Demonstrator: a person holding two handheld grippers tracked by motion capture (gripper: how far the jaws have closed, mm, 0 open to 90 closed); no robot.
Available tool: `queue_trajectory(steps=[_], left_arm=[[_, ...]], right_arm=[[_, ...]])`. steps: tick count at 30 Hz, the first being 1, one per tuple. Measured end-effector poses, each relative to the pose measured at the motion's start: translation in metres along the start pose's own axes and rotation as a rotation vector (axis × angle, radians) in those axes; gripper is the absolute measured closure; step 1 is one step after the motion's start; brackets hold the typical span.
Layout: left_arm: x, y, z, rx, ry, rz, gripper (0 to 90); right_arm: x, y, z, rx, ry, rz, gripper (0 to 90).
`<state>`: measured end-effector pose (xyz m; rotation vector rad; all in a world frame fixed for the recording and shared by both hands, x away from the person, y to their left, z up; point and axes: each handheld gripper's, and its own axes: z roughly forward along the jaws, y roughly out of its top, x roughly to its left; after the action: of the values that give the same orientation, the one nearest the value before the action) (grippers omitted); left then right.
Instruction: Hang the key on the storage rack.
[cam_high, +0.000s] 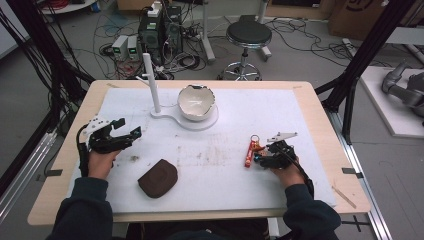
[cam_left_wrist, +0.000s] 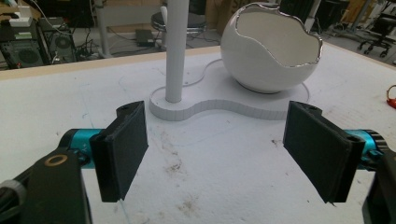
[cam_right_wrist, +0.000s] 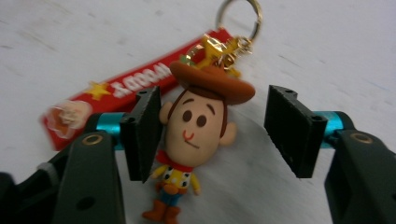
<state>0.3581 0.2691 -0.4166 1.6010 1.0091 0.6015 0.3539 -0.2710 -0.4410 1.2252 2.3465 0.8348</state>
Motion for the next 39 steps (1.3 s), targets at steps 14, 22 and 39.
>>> queue_trajectory(steps=[14,22,39], left_arm=[[0.001,-0.001,0.001,0.015,0.003,-0.004,21.9],[0.003,-0.001,0.001,0.016,0.006,-0.011,22.1],[0.005,-0.002,0.0,0.013,0.006,-0.025,22.2]], right_arm=[[-0.009,-0.002,-0.003,0.011,0.024,0.026,55.6],[-0.008,0.007,-0.01,-0.066,0.043,-0.013,56.1],[0.016,0.085,-0.025,-0.351,0.161,-0.142,56.2]])
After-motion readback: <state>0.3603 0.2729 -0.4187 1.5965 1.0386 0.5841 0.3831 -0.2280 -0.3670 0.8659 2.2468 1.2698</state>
